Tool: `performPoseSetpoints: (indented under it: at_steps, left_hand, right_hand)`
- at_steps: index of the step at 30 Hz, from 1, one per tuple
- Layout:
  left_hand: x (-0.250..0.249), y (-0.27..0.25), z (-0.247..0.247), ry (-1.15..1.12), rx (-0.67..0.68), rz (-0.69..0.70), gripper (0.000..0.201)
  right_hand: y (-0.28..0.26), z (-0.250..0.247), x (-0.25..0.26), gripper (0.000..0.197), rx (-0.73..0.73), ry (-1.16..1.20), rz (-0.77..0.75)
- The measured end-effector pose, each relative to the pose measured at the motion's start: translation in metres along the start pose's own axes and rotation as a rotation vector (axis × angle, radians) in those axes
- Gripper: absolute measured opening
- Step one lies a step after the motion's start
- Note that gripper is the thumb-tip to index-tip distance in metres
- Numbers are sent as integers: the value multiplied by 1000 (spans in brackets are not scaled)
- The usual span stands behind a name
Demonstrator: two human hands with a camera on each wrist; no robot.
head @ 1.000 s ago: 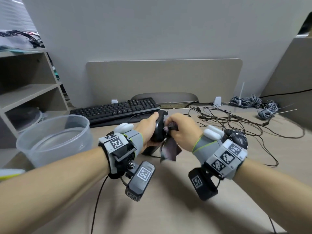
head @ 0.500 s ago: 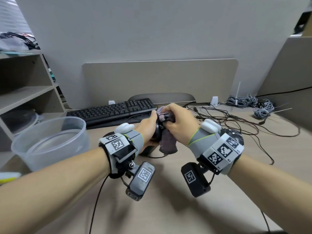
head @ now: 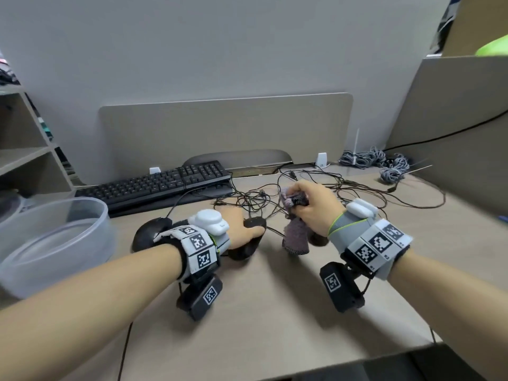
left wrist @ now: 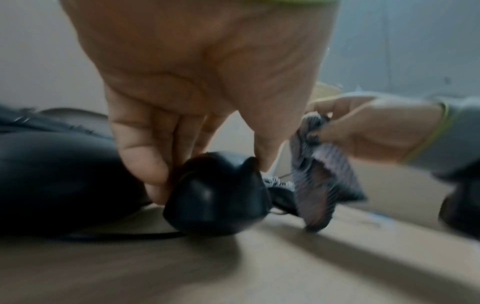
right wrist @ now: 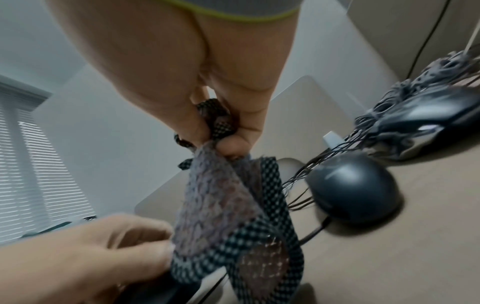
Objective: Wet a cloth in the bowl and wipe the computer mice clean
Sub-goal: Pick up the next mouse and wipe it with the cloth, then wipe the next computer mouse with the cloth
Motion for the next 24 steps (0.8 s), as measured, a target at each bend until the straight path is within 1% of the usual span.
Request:
performPoseSetpoints:
  at_steps: [4,7,10,12,14,17,18,19,22,24]
  left_hand:
    - [-10,9,11,296,54,23,61]
    - [-16,17,14,354,81,26,63]
    - [-28,21,10,403,64,58,65]
    - [-46,21,8,388,37,86,61]
    - [-67,23,15,320,52,132,56]
    - [-89,26,32,188,53,126,63]
    - [-99,24,37,160,53,149,64]
    - [-107,19,39,129,75,159,63]
    - [-134,15,55,110,211,214,47]
    - [-140,22,66,120,255,202,44]
  right_hand:
    - [0,-12,-27,27,-18,-29,66]
    - [-4,-21,-42,28,-39,-49,88]
    - [-7,-29,-54,27,-44,-50,105]
    - [-10,-34,-63,26,-48,-43,118]
    - [-13,-41,-69,26,-57,-43,130]
    - [-15,-49,-74,26,-74,-62,124]
    - [-15,-51,-78,26,-80,-61,124]
    - [-16,-53,-80,27,-81,-61,124]
    - [-15,-55,-92,29,-78,-78,154]
    - [-14,-56,-98,29,-76,-92,165]
Point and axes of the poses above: each hand's wrist, its own y-axis towards the middle knuckle, its own z-axis out of the palm, x = y × z, the point moved 4 cm from there along y, towards the middle knuckle, and after that the axes turned 15 degrees about -y, right-handed, at the moved point
